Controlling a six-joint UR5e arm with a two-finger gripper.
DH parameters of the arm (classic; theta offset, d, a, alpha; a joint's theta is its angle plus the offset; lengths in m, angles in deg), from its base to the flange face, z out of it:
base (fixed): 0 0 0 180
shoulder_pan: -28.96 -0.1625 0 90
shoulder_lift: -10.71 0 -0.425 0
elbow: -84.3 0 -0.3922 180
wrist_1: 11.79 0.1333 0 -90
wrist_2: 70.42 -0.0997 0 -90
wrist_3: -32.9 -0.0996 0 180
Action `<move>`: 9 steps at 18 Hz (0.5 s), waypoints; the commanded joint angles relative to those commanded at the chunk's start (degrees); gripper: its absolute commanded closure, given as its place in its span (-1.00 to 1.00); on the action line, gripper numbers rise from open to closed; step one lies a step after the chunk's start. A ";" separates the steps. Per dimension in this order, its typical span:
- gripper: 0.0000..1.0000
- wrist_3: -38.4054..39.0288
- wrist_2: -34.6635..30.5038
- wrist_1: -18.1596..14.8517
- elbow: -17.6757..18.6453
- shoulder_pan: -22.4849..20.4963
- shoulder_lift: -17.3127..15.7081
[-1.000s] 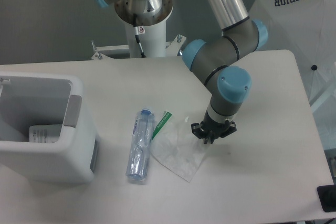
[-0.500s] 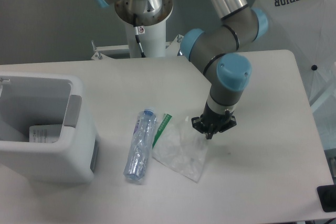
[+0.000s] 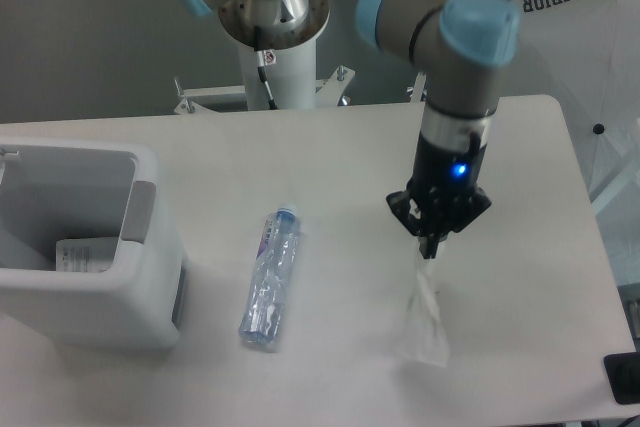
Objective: Place the trash in the trash can
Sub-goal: 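Lift the bag and carry it over the trash bin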
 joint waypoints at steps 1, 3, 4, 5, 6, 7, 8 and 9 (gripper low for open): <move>1.00 1.84 1.23 0.09 -0.45 0.09 -0.97; 1.00 2.92 4.31 0.26 -1.24 0.26 -2.99; 1.00 2.92 6.15 0.26 -1.24 0.44 -3.95; 1.00 2.92 8.00 0.26 -1.24 0.53 -5.01; 1.00 2.92 9.49 0.35 -1.24 0.70 -5.97; 1.00 2.74 10.81 0.35 -1.33 0.96 -6.94; 1.00 2.39 12.13 0.35 -1.33 1.31 -8.08; 1.00 2.04 13.19 0.35 -1.42 1.84 -9.05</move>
